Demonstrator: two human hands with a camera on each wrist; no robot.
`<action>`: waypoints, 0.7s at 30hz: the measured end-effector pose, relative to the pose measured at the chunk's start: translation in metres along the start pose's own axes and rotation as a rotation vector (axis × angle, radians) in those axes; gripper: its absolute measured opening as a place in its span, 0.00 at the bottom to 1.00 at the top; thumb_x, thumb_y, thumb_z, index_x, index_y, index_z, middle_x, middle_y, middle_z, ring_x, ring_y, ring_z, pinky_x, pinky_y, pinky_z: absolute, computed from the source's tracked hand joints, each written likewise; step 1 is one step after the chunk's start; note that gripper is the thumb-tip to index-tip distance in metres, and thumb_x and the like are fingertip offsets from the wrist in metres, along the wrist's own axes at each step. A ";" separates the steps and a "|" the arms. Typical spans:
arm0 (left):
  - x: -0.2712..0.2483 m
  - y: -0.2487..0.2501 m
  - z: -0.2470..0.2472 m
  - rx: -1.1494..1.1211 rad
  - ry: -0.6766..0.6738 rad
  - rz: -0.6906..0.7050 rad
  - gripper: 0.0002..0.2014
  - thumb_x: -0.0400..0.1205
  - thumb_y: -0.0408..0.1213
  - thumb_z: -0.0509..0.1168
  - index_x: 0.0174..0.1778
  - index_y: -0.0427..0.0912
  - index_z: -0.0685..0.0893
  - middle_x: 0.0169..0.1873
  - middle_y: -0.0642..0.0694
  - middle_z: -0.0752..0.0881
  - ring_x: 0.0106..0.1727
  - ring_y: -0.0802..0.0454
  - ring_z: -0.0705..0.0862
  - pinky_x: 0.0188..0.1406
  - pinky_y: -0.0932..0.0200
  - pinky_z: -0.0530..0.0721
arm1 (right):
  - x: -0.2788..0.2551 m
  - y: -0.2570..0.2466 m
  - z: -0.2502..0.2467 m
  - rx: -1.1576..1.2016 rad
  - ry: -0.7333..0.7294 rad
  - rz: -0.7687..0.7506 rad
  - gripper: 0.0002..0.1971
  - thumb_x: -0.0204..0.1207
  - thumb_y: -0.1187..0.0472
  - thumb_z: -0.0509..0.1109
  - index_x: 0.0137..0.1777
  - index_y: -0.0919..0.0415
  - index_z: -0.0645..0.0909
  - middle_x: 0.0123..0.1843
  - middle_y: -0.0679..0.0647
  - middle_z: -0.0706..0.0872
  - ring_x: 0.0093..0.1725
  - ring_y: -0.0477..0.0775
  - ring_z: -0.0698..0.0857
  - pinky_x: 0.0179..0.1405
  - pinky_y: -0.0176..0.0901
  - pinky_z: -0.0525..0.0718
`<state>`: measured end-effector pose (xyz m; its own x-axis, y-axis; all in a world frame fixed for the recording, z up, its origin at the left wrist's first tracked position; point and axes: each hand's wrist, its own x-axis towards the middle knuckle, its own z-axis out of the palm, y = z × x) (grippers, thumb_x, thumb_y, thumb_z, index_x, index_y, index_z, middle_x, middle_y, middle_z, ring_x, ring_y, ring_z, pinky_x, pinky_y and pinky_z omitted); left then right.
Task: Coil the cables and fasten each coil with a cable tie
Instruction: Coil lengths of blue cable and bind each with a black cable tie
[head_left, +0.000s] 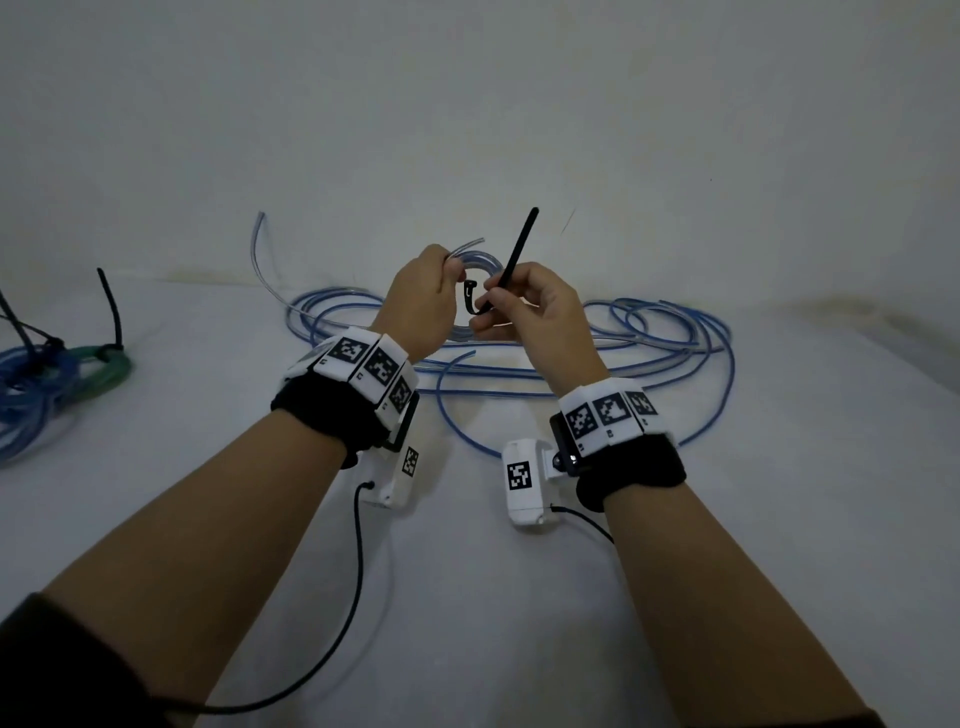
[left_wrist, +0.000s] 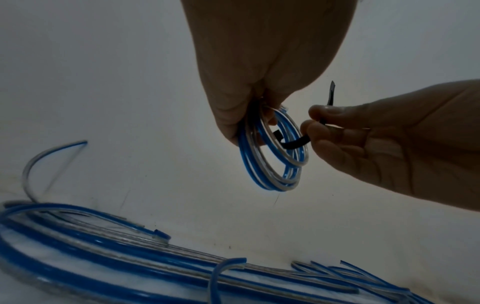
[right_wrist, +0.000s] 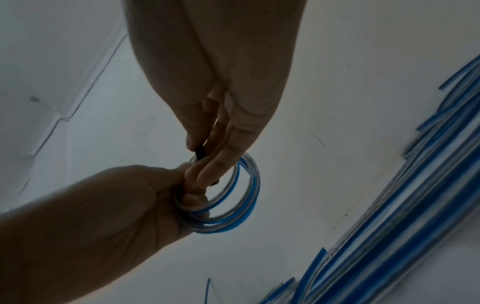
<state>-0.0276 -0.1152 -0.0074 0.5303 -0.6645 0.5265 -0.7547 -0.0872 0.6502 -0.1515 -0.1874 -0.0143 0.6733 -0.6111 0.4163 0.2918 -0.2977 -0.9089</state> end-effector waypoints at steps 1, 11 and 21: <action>-0.001 0.002 0.001 0.018 -0.024 0.013 0.13 0.88 0.40 0.48 0.50 0.38 0.75 0.43 0.43 0.79 0.40 0.45 0.78 0.44 0.49 0.78 | 0.000 0.000 -0.002 -0.001 0.005 -0.008 0.03 0.80 0.72 0.62 0.49 0.67 0.77 0.40 0.62 0.83 0.33 0.53 0.87 0.40 0.46 0.89; -0.002 0.023 0.007 0.104 -0.097 0.156 0.15 0.88 0.38 0.48 0.52 0.31 0.76 0.40 0.44 0.77 0.40 0.47 0.74 0.38 0.60 0.65 | -0.004 -0.015 -0.021 0.056 -0.007 -0.029 0.08 0.83 0.64 0.61 0.46 0.68 0.79 0.42 0.57 0.88 0.42 0.57 0.89 0.48 0.47 0.89; -0.003 0.032 0.005 0.229 -0.062 0.196 0.20 0.88 0.38 0.46 0.48 0.30 0.80 0.39 0.40 0.80 0.41 0.46 0.74 0.38 0.60 0.64 | -0.005 -0.028 -0.027 -0.019 -0.023 -0.078 0.10 0.83 0.65 0.60 0.48 0.70 0.81 0.43 0.61 0.88 0.43 0.63 0.90 0.47 0.49 0.90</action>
<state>-0.0552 -0.1196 0.0092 0.3465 -0.7283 0.5912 -0.9115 -0.1127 0.3955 -0.1815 -0.1962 0.0102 0.6642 -0.5687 0.4852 0.3313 -0.3579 -0.8730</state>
